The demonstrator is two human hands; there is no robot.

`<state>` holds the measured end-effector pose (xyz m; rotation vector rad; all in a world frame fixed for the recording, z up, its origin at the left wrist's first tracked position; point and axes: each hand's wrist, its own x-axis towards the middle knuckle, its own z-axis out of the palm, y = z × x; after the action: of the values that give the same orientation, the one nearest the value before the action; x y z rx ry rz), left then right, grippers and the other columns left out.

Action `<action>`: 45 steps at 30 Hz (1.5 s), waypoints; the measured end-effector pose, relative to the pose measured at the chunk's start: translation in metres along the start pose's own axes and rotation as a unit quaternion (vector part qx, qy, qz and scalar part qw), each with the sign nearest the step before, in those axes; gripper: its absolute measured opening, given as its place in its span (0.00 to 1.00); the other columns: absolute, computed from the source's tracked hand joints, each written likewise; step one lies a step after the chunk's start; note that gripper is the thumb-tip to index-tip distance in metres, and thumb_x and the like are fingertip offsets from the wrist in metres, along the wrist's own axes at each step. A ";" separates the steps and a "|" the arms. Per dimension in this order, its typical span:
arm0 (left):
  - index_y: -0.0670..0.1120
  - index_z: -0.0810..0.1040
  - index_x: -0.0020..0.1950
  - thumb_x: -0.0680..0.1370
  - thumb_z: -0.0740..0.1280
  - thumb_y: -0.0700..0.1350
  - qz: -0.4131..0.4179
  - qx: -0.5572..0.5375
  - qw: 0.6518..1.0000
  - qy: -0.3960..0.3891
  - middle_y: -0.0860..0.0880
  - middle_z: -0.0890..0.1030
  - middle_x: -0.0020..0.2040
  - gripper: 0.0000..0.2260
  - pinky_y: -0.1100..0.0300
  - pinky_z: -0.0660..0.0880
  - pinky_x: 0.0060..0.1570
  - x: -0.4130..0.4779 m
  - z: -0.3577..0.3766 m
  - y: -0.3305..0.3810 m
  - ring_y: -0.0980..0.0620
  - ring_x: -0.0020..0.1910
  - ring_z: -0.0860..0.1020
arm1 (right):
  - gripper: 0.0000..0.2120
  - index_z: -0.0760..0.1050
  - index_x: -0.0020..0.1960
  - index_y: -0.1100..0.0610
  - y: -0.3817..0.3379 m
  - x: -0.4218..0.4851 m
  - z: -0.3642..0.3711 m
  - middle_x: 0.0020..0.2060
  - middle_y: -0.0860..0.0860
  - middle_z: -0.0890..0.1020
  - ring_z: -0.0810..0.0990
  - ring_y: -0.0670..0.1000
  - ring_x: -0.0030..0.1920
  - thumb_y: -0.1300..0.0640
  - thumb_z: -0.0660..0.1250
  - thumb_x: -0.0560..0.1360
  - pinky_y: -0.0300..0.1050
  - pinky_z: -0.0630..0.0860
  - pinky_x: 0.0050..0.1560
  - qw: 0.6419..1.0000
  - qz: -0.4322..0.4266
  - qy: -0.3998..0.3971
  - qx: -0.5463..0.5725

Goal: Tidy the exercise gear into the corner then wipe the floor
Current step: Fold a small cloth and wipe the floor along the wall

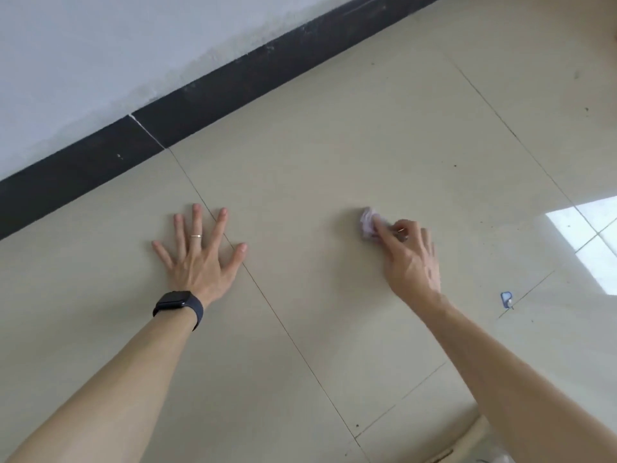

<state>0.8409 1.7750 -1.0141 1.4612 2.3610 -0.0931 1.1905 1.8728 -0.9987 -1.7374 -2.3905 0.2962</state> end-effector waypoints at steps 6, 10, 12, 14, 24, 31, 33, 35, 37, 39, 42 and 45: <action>0.66 0.42 0.79 0.77 0.45 0.71 0.012 -0.003 0.999 0.036 0.53 0.41 0.82 0.31 0.28 0.43 0.72 -0.001 0.008 -0.002 0.46 0.81 0.40 | 0.26 0.72 0.71 0.48 -0.051 0.017 0.011 0.56 0.54 0.75 0.72 0.60 0.52 0.61 0.58 0.74 0.52 0.70 0.51 0.980 0.186 0.059 0.028; 0.65 0.43 0.80 0.77 0.44 0.71 0.016 -0.002 1.000 0.021 0.53 0.40 0.82 0.32 0.28 0.46 0.72 -0.001 0.002 -0.003 0.47 0.81 0.40 | 0.29 0.75 0.69 0.50 -0.108 -0.054 0.027 0.53 0.52 0.77 0.75 0.56 0.47 0.65 0.65 0.69 0.51 0.75 0.45 0.978 -0.199 -0.048 0.035; 0.64 0.45 0.80 0.77 0.45 0.70 0.015 -0.001 1.000 0.025 0.53 0.41 0.82 0.32 0.28 0.48 0.72 -0.003 0.001 -0.004 0.47 0.81 0.42 | 0.29 0.75 0.69 0.49 -0.082 -0.034 0.020 0.53 0.52 0.78 0.76 0.56 0.47 0.65 0.68 0.69 0.50 0.75 0.46 0.958 -0.281 -0.059 0.031; 0.64 0.45 0.80 0.77 0.45 0.71 0.009 0.004 0.999 0.038 0.53 0.42 0.82 0.32 0.29 0.48 0.72 -0.002 0.004 -0.004 0.47 0.81 0.43 | 0.29 0.74 0.70 0.48 -0.046 0.011 0.015 0.54 0.53 0.77 0.77 0.59 0.48 0.63 0.65 0.71 0.51 0.73 0.46 0.984 -0.178 -0.021 -0.002; 0.65 0.44 0.80 0.76 0.47 0.72 0.001 0.004 0.999 0.051 0.55 0.39 0.82 0.33 0.31 0.45 0.74 0.001 0.007 -0.004 0.49 0.81 0.41 | 0.29 0.72 0.72 0.51 -0.113 0.040 0.035 0.55 0.54 0.76 0.74 0.58 0.49 0.63 0.65 0.72 0.51 0.72 0.47 0.992 -0.123 -0.027 0.021; 0.65 0.44 0.80 0.76 0.47 0.72 0.007 0.008 0.999 0.052 0.54 0.40 0.82 0.34 0.30 0.46 0.73 0.002 0.007 -0.003 0.47 0.81 0.43 | 0.27 0.72 0.72 0.48 -0.057 0.156 0.019 0.55 0.55 0.75 0.74 0.60 0.51 0.61 0.61 0.73 0.53 0.71 0.51 0.992 -0.121 -0.019 -0.032; 0.65 0.44 0.80 0.76 0.48 0.72 0.010 0.006 0.999 0.052 0.54 0.41 0.82 0.34 0.30 0.46 0.73 0.003 0.008 -0.005 0.47 0.81 0.43 | 0.27 0.67 0.75 0.44 -0.064 0.202 0.020 0.59 0.54 0.71 0.70 0.59 0.58 0.60 0.57 0.78 0.51 0.64 0.58 0.990 0.135 0.019 0.036; 0.65 0.45 0.80 0.75 0.49 0.73 0.011 0.010 0.999 0.046 0.54 0.41 0.82 0.34 0.30 0.46 0.73 0.004 0.007 -0.005 0.46 0.81 0.43 | 0.26 0.64 0.76 0.44 -0.104 0.206 0.029 0.60 0.53 0.70 0.68 0.58 0.60 0.58 0.56 0.80 0.49 0.62 0.59 0.979 0.200 0.007 0.043; 0.65 0.46 0.80 0.75 0.49 0.73 0.009 0.017 0.999 0.044 0.54 0.41 0.82 0.35 0.29 0.47 0.72 0.005 0.007 -0.005 0.46 0.81 0.43 | 0.27 0.67 0.75 0.48 -0.148 0.176 0.040 0.57 0.54 0.72 0.70 0.58 0.54 0.59 0.59 0.77 0.51 0.67 0.53 0.999 0.009 -0.030 0.044; 0.65 0.49 0.80 0.75 0.50 0.72 0.012 0.016 0.999 0.051 0.53 0.43 0.82 0.34 0.29 0.48 0.71 0.005 0.007 -0.005 0.46 0.81 0.44 | 0.27 0.71 0.73 0.50 -0.164 0.139 0.047 0.53 0.55 0.75 0.73 0.58 0.49 0.60 0.64 0.73 0.51 0.69 0.48 0.968 -0.235 -0.091 0.019; 0.64 0.52 0.80 0.75 0.51 0.71 0.020 0.014 0.998 0.063 0.53 0.46 0.83 0.34 0.29 0.49 0.71 0.004 0.007 -0.006 0.46 0.81 0.47 | 0.28 0.73 0.71 0.48 -0.133 0.183 0.044 0.52 0.54 0.77 0.75 0.58 0.47 0.61 0.66 0.72 0.52 0.68 0.50 0.935 -0.346 -0.079 -0.010; 0.64 0.52 0.80 0.74 0.52 0.71 0.020 0.015 0.997 0.071 0.53 0.46 0.83 0.34 0.29 0.48 0.71 0.005 0.009 -0.005 0.46 0.81 0.47 | 0.28 0.68 0.73 0.43 -0.099 0.253 0.033 0.58 0.55 0.73 0.72 0.59 0.56 0.60 0.61 0.75 0.54 0.66 0.57 0.998 -0.055 -0.003 -0.042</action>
<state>0.8365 1.7750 -1.0247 1.5750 2.4504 -0.0143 1.0138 2.0814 -0.9994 -1.6312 -2.5261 0.1875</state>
